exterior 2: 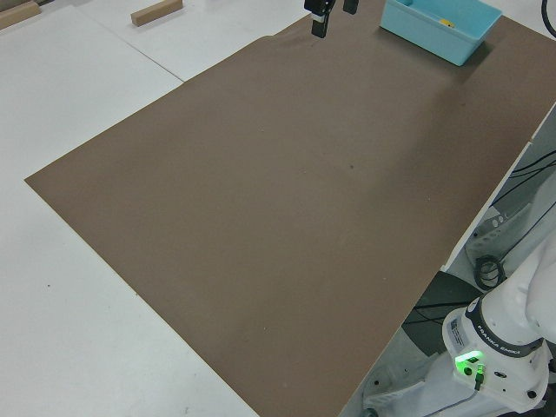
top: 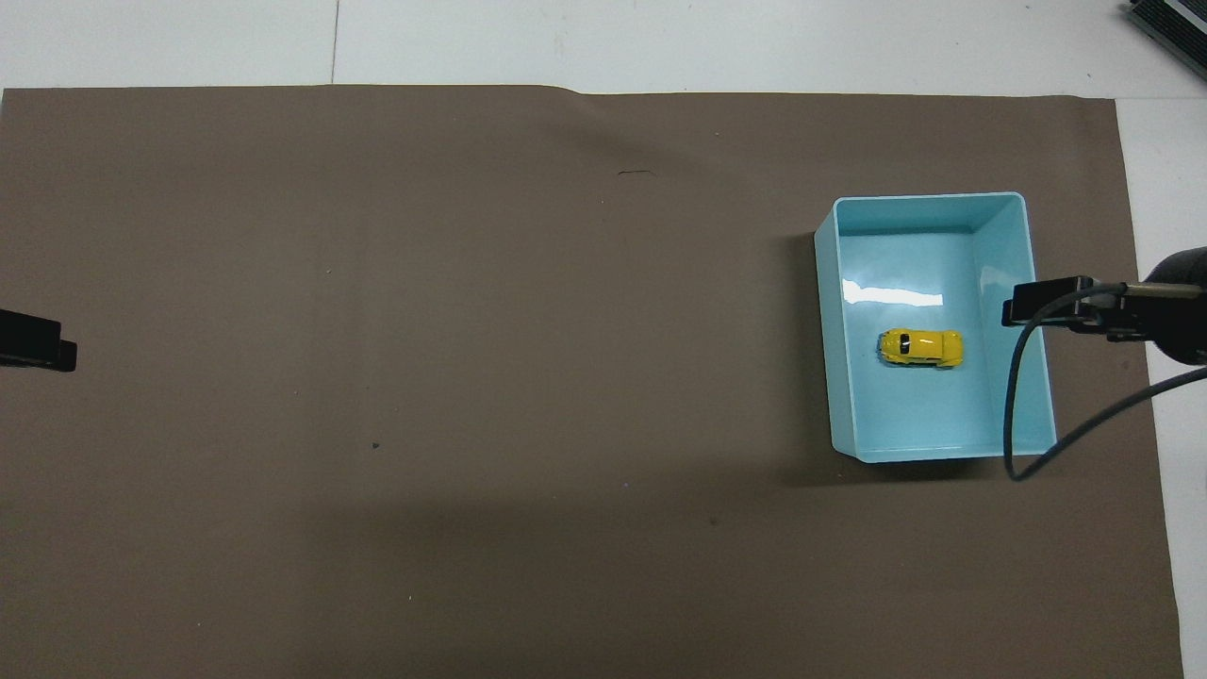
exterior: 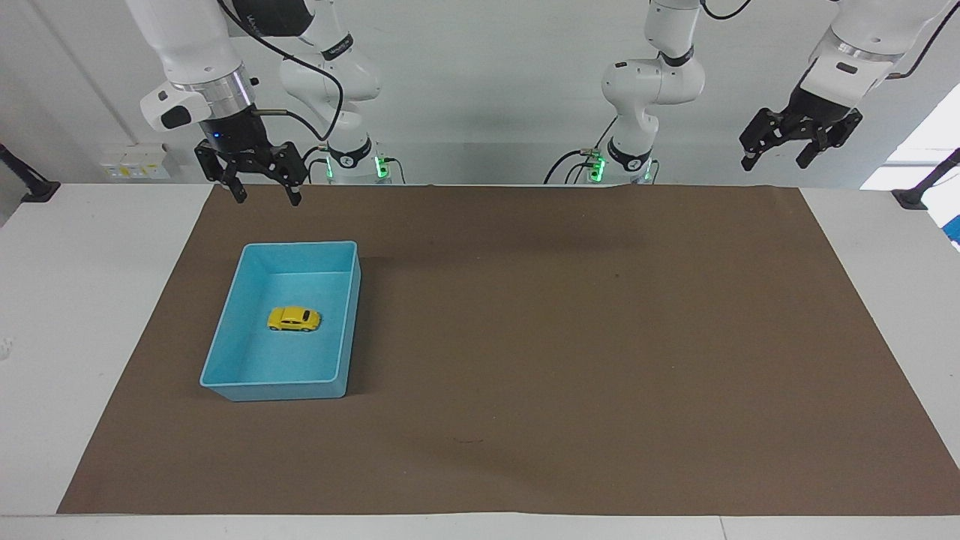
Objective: Wind up and store yellow beetle car
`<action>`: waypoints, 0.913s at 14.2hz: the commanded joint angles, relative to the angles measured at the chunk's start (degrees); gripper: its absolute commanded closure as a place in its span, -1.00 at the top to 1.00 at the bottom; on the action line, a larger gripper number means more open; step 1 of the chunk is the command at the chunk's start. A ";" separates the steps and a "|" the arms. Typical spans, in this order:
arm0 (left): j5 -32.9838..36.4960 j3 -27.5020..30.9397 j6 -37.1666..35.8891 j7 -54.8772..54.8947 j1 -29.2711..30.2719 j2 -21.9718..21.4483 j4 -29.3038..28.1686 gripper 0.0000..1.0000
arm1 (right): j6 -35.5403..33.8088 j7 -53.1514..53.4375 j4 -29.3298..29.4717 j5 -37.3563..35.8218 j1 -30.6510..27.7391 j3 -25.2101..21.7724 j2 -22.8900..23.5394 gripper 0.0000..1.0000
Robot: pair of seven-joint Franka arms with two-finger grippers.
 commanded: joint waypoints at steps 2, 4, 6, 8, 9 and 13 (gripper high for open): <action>-0.62 -0.17 -0.98 0.35 0.71 -0.56 0.16 1.00 | -2.10 1.22 0.78 1.08 -0.10 0.67 -0.34 1.00; -0.62 -0.17 -0.98 0.35 0.71 -0.56 0.16 1.00 | -2.02 1.30 2.00 1.35 -0.10 0.49 -0.52 1.00; -0.71 -0.17 -0.98 0.35 0.71 -0.56 0.16 1.00 | -2.01 1.30 2.27 1.26 -0.19 0.49 -0.52 1.00; -0.62 -0.17 -0.98 0.35 0.71 -0.56 0.16 1.00 | -2.01 0.95 2.27 1.26 -0.19 0.31 -0.52 1.00; -0.62 -0.17 -0.98 0.35 0.71 -0.56 0.16 1.00 | -2.01 0.95 2.27 1.26 -0.19 0.23 -0.52 1.00; -0.62 -0.17 -0.98 0.35 0.71 -0.56 0.16 1.00 | -1.93 0.86 2.27 1.26 -0.28 0.23 -0.52 1.00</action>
